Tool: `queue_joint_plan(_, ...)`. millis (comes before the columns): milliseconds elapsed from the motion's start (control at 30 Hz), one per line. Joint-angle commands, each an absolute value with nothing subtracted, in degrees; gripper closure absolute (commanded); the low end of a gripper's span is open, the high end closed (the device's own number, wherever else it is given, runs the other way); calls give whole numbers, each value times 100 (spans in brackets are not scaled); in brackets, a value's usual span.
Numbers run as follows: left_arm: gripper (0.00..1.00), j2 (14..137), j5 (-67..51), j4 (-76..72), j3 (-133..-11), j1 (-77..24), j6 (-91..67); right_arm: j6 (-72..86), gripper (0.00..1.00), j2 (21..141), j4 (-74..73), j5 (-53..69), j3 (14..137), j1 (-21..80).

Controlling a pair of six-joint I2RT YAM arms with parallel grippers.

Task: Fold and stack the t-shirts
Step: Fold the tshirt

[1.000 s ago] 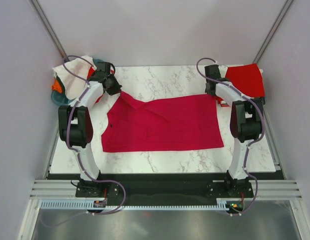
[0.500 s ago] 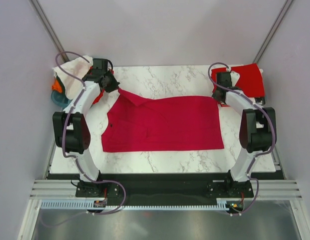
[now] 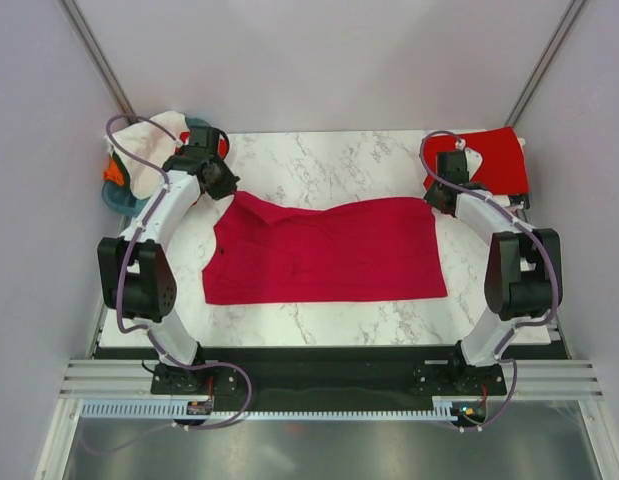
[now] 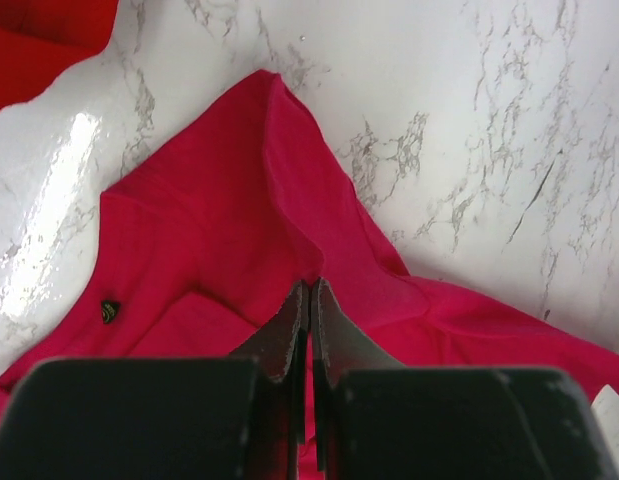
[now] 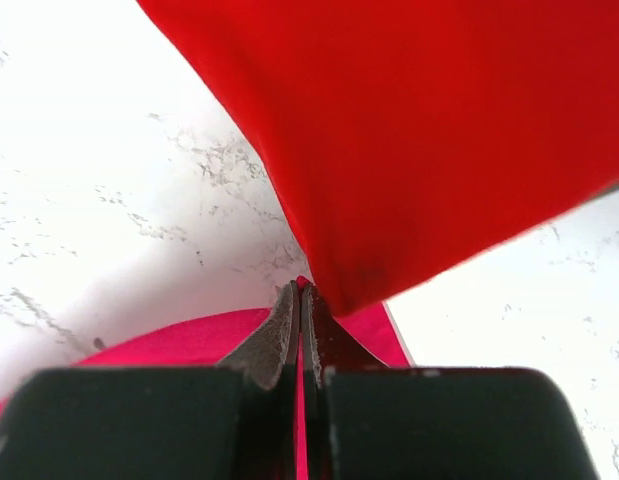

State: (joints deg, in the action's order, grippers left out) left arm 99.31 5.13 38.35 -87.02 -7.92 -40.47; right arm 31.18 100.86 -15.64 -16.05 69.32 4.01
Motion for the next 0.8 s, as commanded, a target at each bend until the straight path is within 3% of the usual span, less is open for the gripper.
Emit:
queue_joint_plan(0,98,9668,677,3990,-8570,-800,-4517,3226,100,9598,-1327,-1556,6768,325)
queue_joint_plan(467,98,9985,483,3973,-8552,-826,-5071,3524,100,9035,-1248,-1617,6152,26)
queue_joint_plan(767,98,8966,922,4096,-7664,-861,-6144,3639,100,8974,-1108,-1441,6021,26)
